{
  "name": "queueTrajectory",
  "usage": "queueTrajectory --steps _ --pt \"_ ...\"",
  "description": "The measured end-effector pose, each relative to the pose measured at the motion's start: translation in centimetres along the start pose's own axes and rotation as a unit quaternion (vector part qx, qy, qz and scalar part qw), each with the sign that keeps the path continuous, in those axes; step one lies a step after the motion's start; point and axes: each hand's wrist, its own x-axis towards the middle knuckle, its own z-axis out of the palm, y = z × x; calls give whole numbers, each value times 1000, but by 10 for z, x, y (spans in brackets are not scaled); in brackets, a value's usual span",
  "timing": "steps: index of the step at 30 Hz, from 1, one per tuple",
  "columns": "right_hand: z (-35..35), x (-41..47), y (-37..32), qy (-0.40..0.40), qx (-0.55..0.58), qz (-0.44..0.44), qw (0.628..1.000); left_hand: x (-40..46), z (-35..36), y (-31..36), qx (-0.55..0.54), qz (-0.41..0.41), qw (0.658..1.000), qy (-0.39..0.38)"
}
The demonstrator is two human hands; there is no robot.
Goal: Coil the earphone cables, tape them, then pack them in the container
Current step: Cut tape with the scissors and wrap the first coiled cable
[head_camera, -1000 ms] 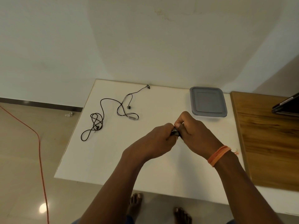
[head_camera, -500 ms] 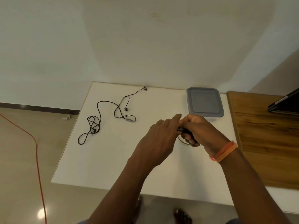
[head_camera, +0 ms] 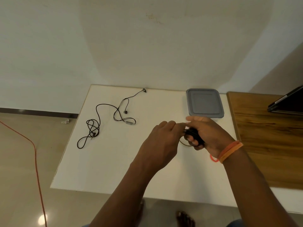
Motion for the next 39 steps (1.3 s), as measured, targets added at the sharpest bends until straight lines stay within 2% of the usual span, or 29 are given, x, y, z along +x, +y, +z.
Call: queueTrajectory --steps 2,4,5,10,13,19,24,27,32,34,36,39 --pt "4 6 4 78 -99 -64 990 1 -2 2 -34 -36 998 -43" --pt "8 10 10 122 -229 -166 951 2 -4 0 -88 -89 987 -101" --pt "10 11 13 126 -269 -190 936 3 -7 -1 -114 -114 978 -131" --pt "11 12 18 122 -342 -215 907 4 -22 -4 -229 -187 924 -244" --pt "14 10 16 81 -345 -235 905 4 -31 -10 -306 -217 880 -290" --pt "14 9 11 43 -224 -209 951 2 -46 -11 -422 -228 817 -319" --pt "14 8 8 24 -177 -180 967 2 -45 -12 -442 -253 799 -320" --pt "14 7 6 9 -137 -144 980 5 -42 -10 -429 -267 811 -295" --pt "15 3 6 -36 -104 -88 990 1 -30 -7 -278 -168 926 -195" --pt "15 2 5 -46 -109 -81 990 0 -25 -8 -209 -125 958 -151" --pt "12 0 4 -82 -96 -87 988 0 -24 -11 -172 -117 969 -132" --pt "4 -3 1 -144 -92 -101 980 1 -26 -14 -171 -129 966 -144"
